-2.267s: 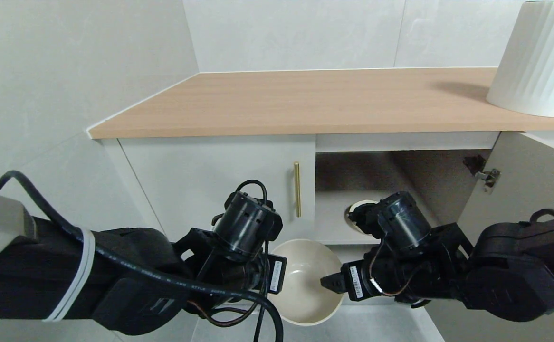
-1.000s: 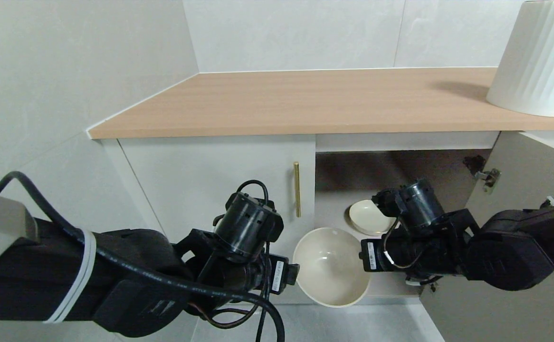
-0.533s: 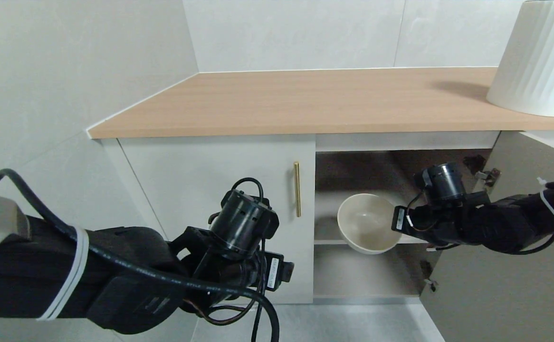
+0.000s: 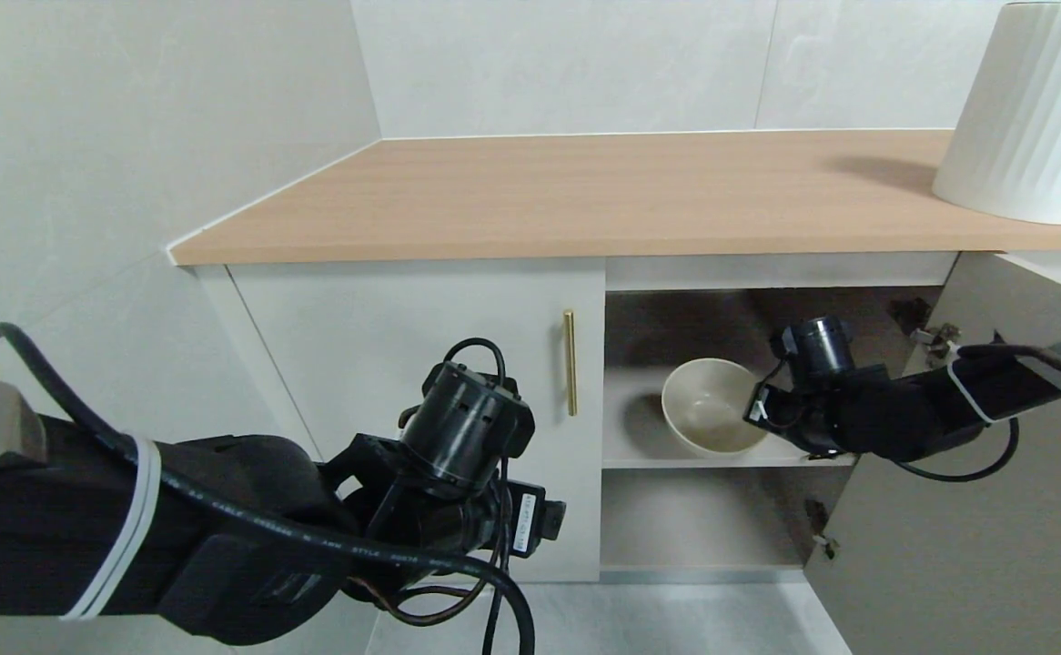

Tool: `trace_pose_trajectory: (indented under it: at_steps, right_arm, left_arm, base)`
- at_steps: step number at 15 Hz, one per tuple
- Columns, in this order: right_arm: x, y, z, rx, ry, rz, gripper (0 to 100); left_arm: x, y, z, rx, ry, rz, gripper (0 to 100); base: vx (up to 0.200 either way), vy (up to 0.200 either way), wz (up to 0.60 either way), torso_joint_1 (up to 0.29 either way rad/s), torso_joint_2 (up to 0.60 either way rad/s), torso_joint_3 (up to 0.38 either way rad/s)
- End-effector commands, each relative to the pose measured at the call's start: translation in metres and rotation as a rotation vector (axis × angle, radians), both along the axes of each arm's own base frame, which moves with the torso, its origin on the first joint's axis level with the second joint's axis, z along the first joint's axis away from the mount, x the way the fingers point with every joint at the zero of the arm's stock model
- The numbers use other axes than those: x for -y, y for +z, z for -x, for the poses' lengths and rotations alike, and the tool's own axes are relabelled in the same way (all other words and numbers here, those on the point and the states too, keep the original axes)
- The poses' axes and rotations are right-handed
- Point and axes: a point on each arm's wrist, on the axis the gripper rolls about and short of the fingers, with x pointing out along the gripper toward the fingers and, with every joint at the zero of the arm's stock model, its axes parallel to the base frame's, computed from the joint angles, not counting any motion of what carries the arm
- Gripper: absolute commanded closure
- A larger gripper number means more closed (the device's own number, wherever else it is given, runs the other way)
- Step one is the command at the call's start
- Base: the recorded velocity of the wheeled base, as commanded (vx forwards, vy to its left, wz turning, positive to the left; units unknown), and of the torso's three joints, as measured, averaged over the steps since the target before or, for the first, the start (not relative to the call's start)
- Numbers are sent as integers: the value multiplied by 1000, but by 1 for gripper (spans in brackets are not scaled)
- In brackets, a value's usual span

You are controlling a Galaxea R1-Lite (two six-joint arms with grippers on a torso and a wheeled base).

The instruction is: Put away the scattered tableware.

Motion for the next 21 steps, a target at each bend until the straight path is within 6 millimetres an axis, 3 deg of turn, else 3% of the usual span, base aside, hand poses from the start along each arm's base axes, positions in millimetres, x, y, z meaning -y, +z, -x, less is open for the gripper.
trace_pose_trajectory:
  at_steps: [1, 10, 21]
  right_arm:
    - [4, -16, -11, -7, -20, 2, 100]
    - [18, -30, -47, 46, -113, 21, 100]
    - [16, -37, -55, 45, -110, 23, 100]
  left_arm:
    - [0, 0, 0, 0, 0, 1, 0]
    - [1, -1, 0, -2, 0, -2, 0]
    - [1, -3, -1, -5, 2, -5, 0]
  base:
    - [0, 0, 0, 0, 0, 0]
    - [0, 0, 0, 0, 0, 0]
    - [0, 0, 0, 0, 0, 0]
